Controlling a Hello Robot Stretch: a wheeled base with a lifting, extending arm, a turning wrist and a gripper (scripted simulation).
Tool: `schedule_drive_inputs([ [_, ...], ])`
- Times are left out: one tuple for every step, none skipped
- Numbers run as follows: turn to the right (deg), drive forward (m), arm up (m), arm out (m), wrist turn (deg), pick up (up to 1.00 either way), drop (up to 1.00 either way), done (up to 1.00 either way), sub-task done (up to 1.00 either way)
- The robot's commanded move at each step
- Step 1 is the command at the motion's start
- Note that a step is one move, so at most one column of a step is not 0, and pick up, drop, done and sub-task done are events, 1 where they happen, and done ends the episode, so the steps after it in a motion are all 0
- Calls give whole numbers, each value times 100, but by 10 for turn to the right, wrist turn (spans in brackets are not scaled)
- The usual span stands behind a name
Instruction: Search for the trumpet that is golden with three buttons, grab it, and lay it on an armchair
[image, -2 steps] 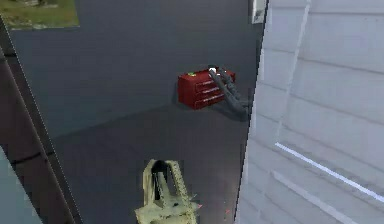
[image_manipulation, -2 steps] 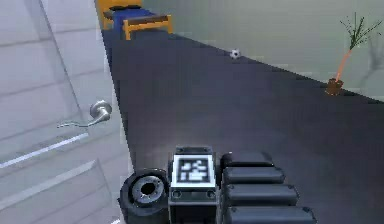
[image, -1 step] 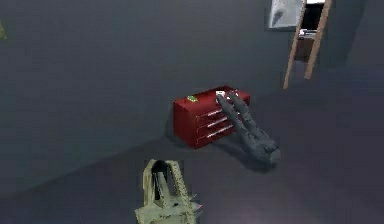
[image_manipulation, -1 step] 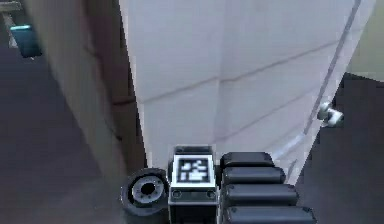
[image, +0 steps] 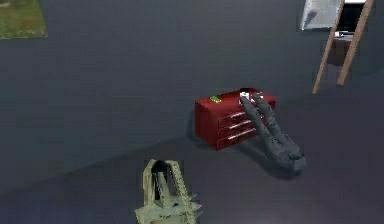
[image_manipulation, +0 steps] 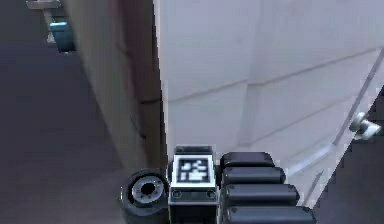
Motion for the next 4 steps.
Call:
schedule_drive_inputs([
  [0, 25, 0, 0, 0, 0, 0, 0, 0],
  [390, 0, 0, 0, 0, 0, 0, 0, 0],
  [0, 100, 0, 0, 0, 0, 0, 0, 0],
  [0, 100, 0, 0, 0, 0, 0, 0, 0],
])
